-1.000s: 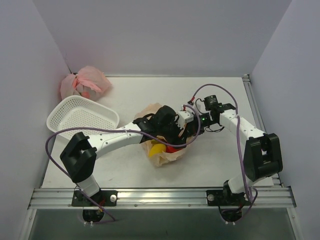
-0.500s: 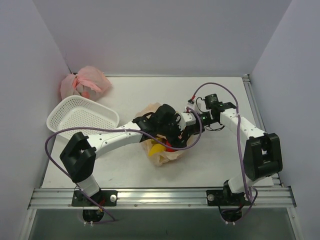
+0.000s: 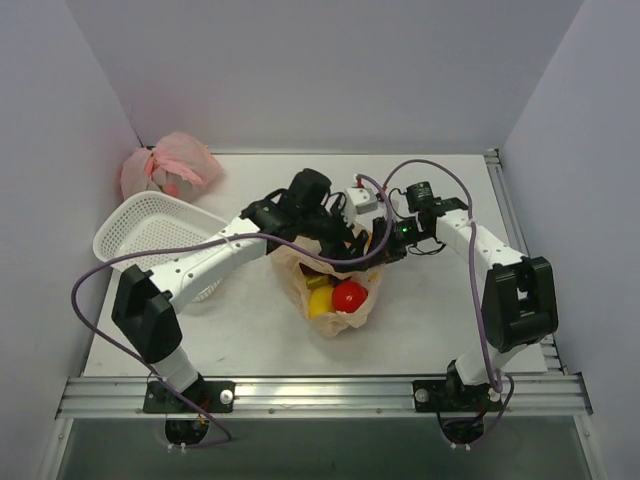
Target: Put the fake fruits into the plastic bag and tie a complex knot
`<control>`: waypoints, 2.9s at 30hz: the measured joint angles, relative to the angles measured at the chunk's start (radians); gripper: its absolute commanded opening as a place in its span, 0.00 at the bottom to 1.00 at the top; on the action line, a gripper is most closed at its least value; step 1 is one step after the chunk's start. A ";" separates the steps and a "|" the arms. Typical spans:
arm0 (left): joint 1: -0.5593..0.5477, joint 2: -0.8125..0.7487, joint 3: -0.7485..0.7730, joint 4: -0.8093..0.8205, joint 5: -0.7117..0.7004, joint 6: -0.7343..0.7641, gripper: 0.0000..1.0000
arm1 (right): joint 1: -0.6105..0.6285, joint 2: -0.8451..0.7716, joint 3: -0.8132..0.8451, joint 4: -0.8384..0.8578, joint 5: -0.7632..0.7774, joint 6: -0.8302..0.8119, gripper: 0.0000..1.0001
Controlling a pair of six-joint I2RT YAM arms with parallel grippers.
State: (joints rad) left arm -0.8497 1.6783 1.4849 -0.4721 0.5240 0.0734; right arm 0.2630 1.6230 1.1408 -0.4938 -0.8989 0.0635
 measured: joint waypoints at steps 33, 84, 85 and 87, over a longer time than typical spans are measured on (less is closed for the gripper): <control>0.071 0.170 0.161 -0.393 0.050 0.726 0.13 | -0.001 0.147 0.200 -0.070 0.056 -0.073 0.12; 0.301 0.024 0.099 -0.096 0.266 -0.151 0.00 | 0.294 -0.449 -0.161 -0.245 0.240 -0.043 0.48; 0.303 0.024 0.098 -0.096 0.266 -0.151 0.00 | 0.297 -0.437 -0.159 -0.242 0.248 -0.040 0.30; 0.309 0.023 0.093 -0.094 0.270 -0.151 0.00 | 0.296 -0.418 -0.144 -0.240 0.266 -0.037 0.15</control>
State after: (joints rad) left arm -0.5404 1.7016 1.5784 -0.5659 0.7940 -0.0776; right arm 0.5594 1.2053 0.9970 -0.7334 -0.6334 0.0269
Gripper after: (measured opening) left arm 0.058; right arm 0.304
